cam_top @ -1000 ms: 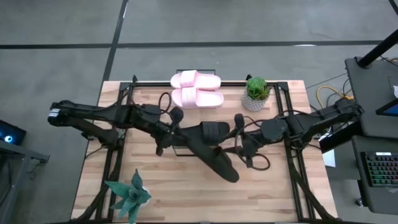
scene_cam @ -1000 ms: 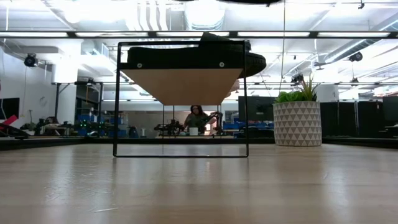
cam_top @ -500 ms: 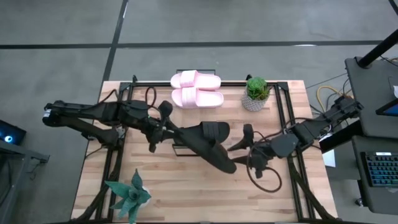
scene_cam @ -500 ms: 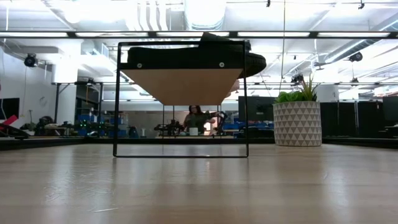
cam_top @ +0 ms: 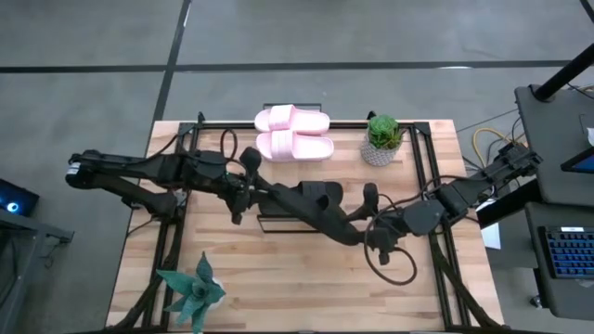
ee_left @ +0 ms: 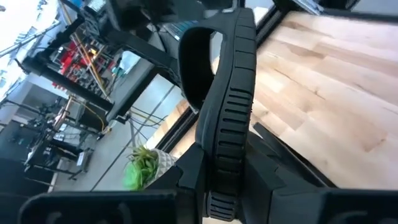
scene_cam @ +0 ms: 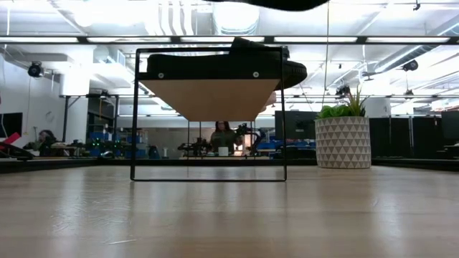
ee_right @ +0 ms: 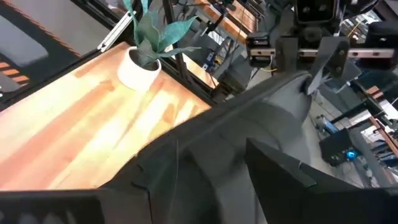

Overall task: Pick and place slides into the shelf
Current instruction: Put the black slide on the shelf

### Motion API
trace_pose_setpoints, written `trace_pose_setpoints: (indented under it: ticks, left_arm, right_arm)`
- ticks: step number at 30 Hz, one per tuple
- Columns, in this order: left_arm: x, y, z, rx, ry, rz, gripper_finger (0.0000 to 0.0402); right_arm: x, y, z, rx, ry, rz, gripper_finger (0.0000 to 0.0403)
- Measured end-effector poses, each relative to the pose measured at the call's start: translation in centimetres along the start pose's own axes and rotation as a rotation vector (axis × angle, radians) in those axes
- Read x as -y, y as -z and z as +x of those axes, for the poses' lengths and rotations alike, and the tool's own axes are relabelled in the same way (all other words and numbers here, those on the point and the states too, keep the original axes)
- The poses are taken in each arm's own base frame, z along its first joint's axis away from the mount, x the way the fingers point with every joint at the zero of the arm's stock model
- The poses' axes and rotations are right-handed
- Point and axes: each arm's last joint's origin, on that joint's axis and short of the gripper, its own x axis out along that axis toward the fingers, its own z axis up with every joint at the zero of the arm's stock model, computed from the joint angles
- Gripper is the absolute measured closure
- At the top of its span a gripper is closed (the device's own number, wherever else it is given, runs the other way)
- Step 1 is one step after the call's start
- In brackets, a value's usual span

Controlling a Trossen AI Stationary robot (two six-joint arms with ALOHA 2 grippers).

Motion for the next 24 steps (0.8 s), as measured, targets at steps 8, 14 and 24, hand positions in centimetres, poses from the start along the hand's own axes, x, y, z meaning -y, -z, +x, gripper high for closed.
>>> trace_pose_setpoints:
  ticks: [8,14,24]
  left_arm:
    - [0.0,0.1,0.2,-0.027,-0.009,0.017,0.0357]
    - [0.0,0.1,0.1,-0.026,-0.012,0.017,0.0357]
    - [0.0,0.2,0.0,-0.041,-0.022,0.018,0.0358]
  right_arm:
    - [0.1,0.5,0.0,-0.078,0.069,-0.018,0.0223]
    - [0.0,0.6,-0.2,-0.086,0.063,0.004,0.0223]
    - [-1.0,0.2,-1.0,-0.071,0.019,-0.017,0.0223]
